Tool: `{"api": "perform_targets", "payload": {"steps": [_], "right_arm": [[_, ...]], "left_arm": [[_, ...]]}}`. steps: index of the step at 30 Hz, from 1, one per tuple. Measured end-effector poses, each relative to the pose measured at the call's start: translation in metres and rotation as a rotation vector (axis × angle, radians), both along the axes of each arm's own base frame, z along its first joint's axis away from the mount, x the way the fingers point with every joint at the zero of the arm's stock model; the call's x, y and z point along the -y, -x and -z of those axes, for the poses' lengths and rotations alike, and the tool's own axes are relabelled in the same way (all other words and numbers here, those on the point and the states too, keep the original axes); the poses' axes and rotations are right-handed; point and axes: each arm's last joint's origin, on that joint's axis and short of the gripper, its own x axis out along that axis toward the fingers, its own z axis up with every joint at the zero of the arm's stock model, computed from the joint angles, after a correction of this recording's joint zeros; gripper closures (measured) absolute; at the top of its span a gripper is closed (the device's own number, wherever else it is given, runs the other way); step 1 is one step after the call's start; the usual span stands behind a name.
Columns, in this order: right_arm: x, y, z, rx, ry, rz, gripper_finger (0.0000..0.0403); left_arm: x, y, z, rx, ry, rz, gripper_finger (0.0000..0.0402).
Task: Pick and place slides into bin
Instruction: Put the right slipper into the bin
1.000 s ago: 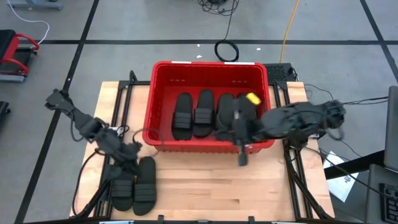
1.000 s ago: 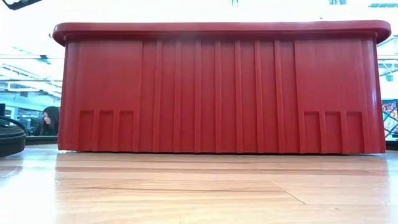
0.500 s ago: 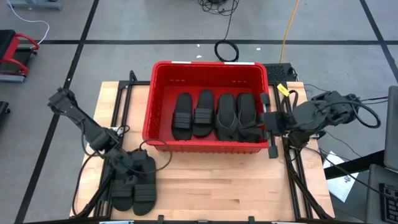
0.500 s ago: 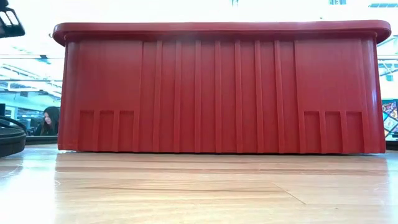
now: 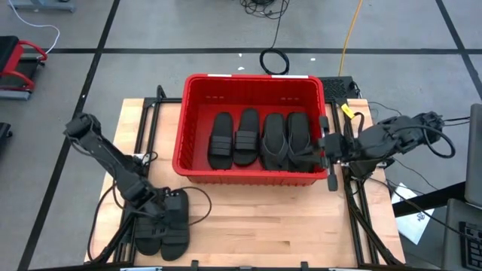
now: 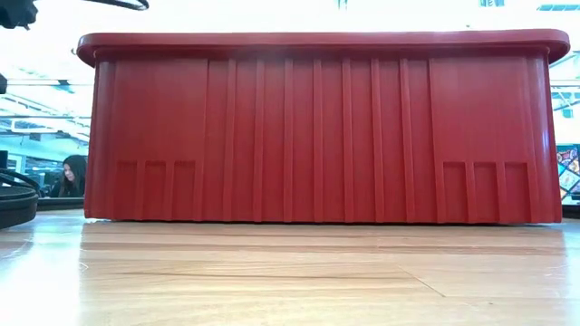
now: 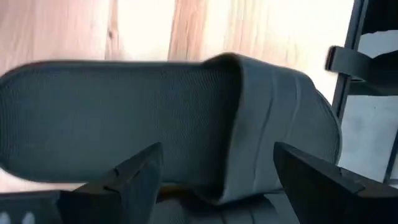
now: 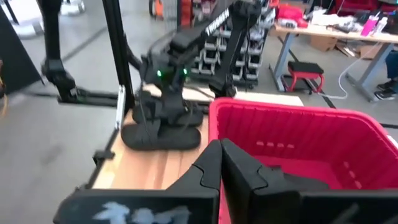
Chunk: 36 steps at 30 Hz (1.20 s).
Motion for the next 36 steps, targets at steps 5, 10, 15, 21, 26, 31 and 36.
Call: {"api": "perform_targets", "payload": {"steps": [5, 10, 15, 21, 26, 31, 36], "right_arm": [[0.001, 0.002, 0.006, 0.077, -0.037, 0.000, 0.0403], [0.002, 0.005, 0.006, 0.112, -0.053, 0.000, 0.0403], [0.002, 0.004, 0.005, 0.118, -0.040, -0.004, 0.0403], [0.002, 0.004, 0.005, 0.120, -0.014, -0.011, 0.0403], [0.002, 0.005, 0.005, 0.125, 0.023, -0.021, 0.0403], [0.003, 0.006, 0.004, 0.130, 0.067, -0.031, 0.0403], [0.006, 0.012, 0.001, 0.146, 0.085, -0.036, 0.0403]], "left_arm": [[0.002, -0.002, 0.014, 0.016, 0.093, 0.014, 0.0102], [0.006, 0.001, 0.034, 0.048, 0.253, -0.005, 0.0122], [0.002, 0.005, 0.046, 0.042, 0.262, -0.019, 0.0182], [0.005, 0.003, 0.046, 0.122, 0.311, 0.109, 0.0351], [0.018, -0.009, 0.020, 0.278, 0.388, 0.230, 0.0388], [0.034, -0.022, -0.026, 0.374, 0.492, 0.311, 0.0396], [0.041, -0.030, -0.088, 0.389, 0.487, 0.320, 0.0398]]}}
